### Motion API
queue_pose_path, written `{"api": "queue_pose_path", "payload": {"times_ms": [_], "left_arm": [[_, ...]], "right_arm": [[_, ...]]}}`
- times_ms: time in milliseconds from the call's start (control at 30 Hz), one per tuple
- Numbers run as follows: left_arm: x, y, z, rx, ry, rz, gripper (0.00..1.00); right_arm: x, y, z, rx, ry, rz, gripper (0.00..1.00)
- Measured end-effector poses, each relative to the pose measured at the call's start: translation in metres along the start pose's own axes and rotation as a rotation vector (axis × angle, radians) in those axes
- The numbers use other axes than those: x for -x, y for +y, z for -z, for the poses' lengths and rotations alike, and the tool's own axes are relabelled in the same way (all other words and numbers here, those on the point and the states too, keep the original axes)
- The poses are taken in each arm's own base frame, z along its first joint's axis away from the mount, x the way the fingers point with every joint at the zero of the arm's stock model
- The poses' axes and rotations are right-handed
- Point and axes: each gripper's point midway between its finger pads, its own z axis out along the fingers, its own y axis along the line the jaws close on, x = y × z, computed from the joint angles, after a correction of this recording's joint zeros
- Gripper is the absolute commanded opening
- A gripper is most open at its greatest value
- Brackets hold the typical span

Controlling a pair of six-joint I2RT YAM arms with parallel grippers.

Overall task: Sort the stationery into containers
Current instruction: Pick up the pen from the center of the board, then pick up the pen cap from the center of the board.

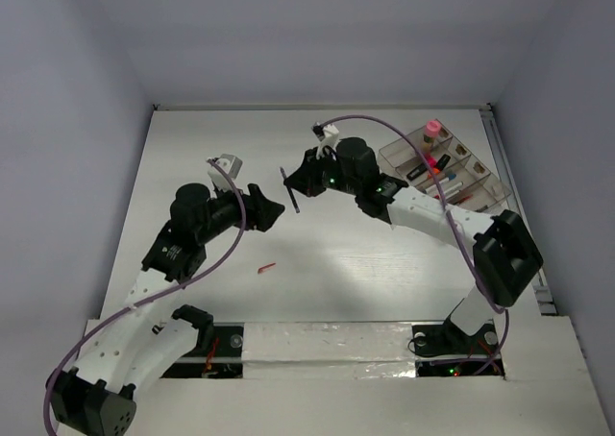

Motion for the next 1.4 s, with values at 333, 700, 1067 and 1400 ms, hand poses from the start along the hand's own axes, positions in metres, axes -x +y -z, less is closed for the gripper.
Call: {"api": "queue_pose_path", "payload": {"times_ms": [333, 700, 1067, 1400], "left_arm": [[0.009, -0.011, -0.011, -0.058, -0.023, 0.072, 0.59], [0.009, -0.012, -0.022, -0.074, -0.017, 0.123, 0.40], [0.012, -0.023, -0.022, -0.128, -0.018, 0.139, 0.00], [0.011, -0.020, -0.012, -0.095, 0.002, 0.066, 0.00]], "right_arm": [[0.017, 0.042, 0.013, 0.207, -0.148, -0.211, 0.00], [0.029, 0.075, 0.029, 0.362, -0.232, -0.283, 0.00], [0.027, 0.079, 0.032, 0.384, -0.238, -0.303, 0.00], [0.030, 0.080, 0.055, 0.320, -0.236, -0.219, 0.40]]}}
